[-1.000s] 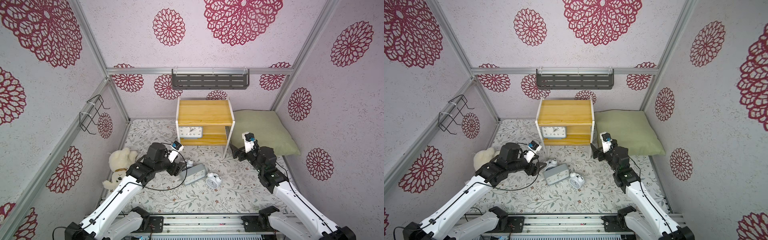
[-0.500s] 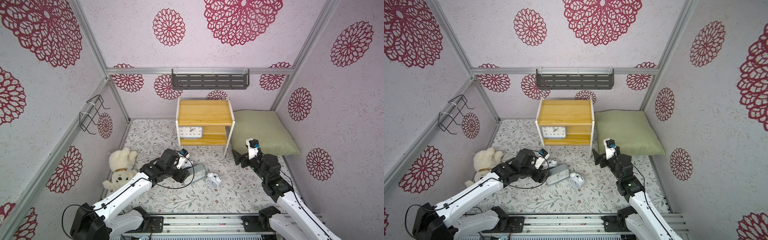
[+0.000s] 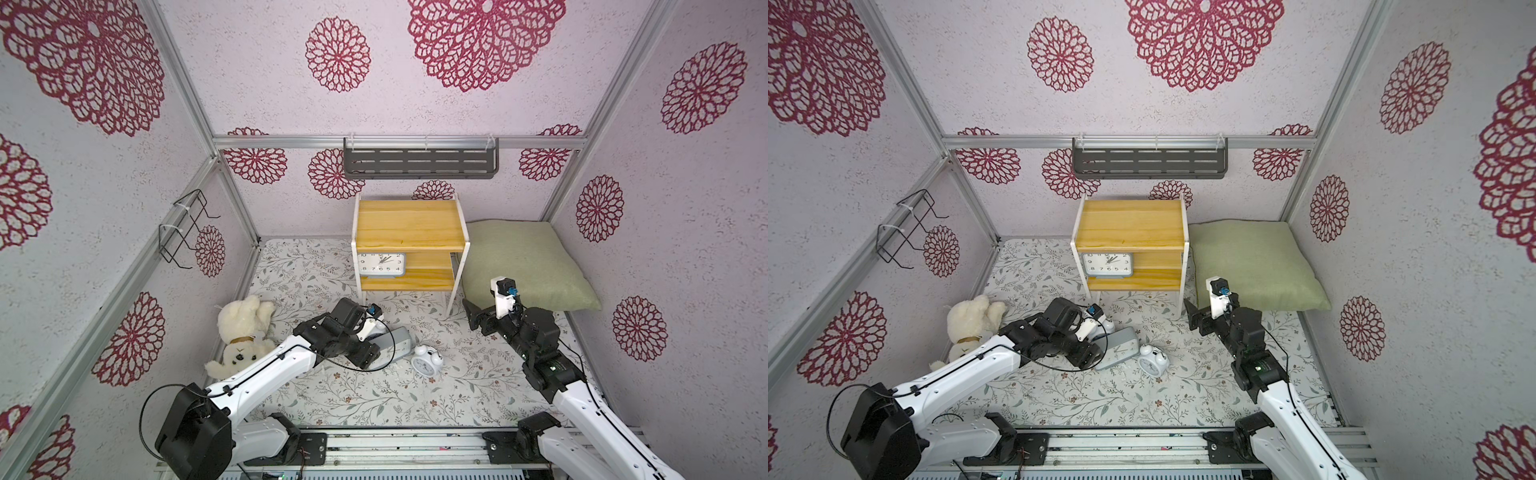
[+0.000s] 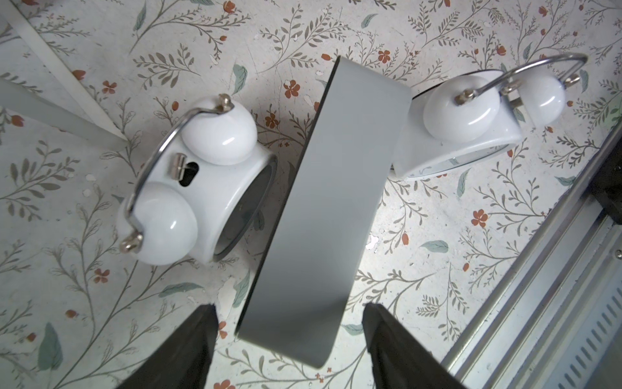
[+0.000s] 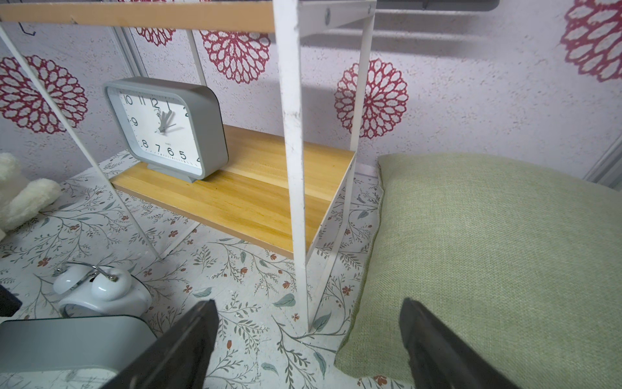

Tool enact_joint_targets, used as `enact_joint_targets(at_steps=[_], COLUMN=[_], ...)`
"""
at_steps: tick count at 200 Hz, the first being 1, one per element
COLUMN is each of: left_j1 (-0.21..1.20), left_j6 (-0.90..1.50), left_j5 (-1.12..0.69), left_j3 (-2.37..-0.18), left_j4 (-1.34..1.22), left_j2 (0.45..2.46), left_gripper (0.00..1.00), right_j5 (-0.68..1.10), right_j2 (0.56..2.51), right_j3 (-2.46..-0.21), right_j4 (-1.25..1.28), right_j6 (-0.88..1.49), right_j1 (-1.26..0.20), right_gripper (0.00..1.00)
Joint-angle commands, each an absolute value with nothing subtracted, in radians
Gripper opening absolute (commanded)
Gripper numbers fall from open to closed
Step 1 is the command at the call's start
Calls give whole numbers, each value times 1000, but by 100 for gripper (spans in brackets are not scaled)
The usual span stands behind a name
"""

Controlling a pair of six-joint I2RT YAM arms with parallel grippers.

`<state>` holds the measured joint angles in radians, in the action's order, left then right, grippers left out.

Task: Place the alarm clocks on the shelf by style
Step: Pick up the alarm from the center of the board.

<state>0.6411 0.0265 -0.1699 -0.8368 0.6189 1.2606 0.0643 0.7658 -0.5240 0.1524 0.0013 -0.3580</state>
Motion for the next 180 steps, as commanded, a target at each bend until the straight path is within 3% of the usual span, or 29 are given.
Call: enact_joint_targets(at_steps=[1, 49, 69, 102, 134, 180], left_j1=[653, 654, 656, 662, 669, 673], left_j6=[-5, -35, -49, -80, -96, -158], left_j5=[-181, -206, -221, -240, -251, -310], left_j3=[-860, -867, -871, -880, -899, -975], left_j4=[606, 595, 601, 615, 632, 711], left_j2=[1283, 1328, 1343, 1347, 1340, 1263], left_gripper=[74, 66, 57, 32, 19, 16], right_j5=[77, 77, 78, 80, 84, 114], right_j2=[764, 761, 761, 761, 759, 739], right_j3=[-537, -537, -536, -534, -534, -518], right_j4=[193, 192, 190, 192, 193, 216], right_j6=[21, 19, 17, 15, 14, 3], right_j1=[-354, -353, -354, -354, -354, -354], right_gripper=[92, 92, 92, 92, 92, 91])
